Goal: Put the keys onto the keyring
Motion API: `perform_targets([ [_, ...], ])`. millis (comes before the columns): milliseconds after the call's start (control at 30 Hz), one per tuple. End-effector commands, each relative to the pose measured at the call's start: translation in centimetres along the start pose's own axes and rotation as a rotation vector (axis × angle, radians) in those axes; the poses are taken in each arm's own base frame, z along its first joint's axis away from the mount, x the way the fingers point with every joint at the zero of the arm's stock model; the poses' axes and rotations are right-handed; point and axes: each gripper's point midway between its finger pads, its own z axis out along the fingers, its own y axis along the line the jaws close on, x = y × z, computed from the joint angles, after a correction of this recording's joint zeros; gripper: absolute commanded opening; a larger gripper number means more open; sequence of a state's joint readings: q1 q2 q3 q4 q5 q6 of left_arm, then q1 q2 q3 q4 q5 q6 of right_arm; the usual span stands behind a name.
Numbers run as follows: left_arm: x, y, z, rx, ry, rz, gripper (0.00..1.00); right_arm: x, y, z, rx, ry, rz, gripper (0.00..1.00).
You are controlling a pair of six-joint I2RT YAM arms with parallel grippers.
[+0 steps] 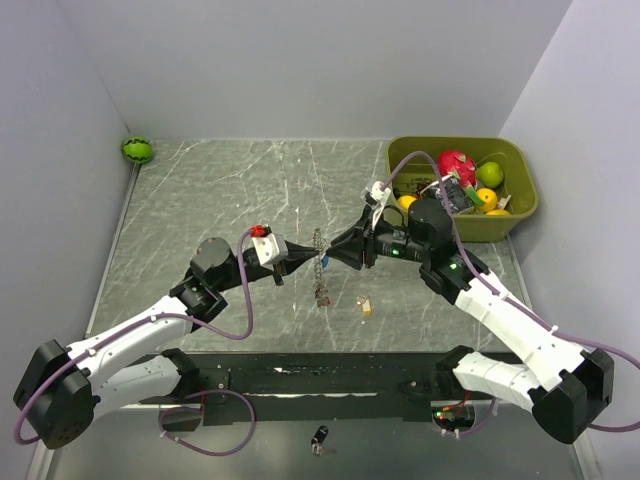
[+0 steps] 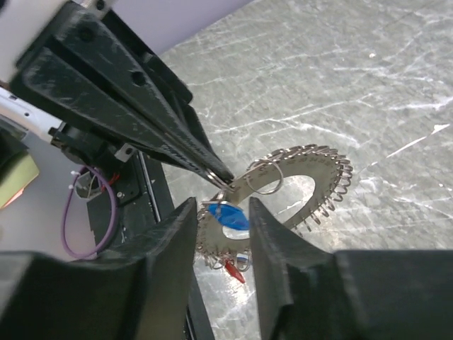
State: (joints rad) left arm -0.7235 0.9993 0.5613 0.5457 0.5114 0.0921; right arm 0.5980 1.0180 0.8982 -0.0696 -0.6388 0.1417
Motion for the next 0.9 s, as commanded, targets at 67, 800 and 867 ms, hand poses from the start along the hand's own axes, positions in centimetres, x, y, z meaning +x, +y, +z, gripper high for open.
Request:
perform_targets([
  [67, -4.3, 0.1, 0.4, 0.016, -0.103, 0.059, 0.01, -2.4, 0.0, 0.3, 0.018, -0.055, -0.020, 0.36],
  [800, -5.4, -0.3, 0.1, 0.027, -0.173, 0.073, 0.01, -0.2, -0.2, 1.0, -0.008, -0.019, 0.006, 0.00],
  [867, -5.5, -0.4, 0.1, 0.032, -0.181, 0.073, 0.01, 0.0, -0.4, 1.1, -0.008, -0.012, 0.006, 0.00],
])
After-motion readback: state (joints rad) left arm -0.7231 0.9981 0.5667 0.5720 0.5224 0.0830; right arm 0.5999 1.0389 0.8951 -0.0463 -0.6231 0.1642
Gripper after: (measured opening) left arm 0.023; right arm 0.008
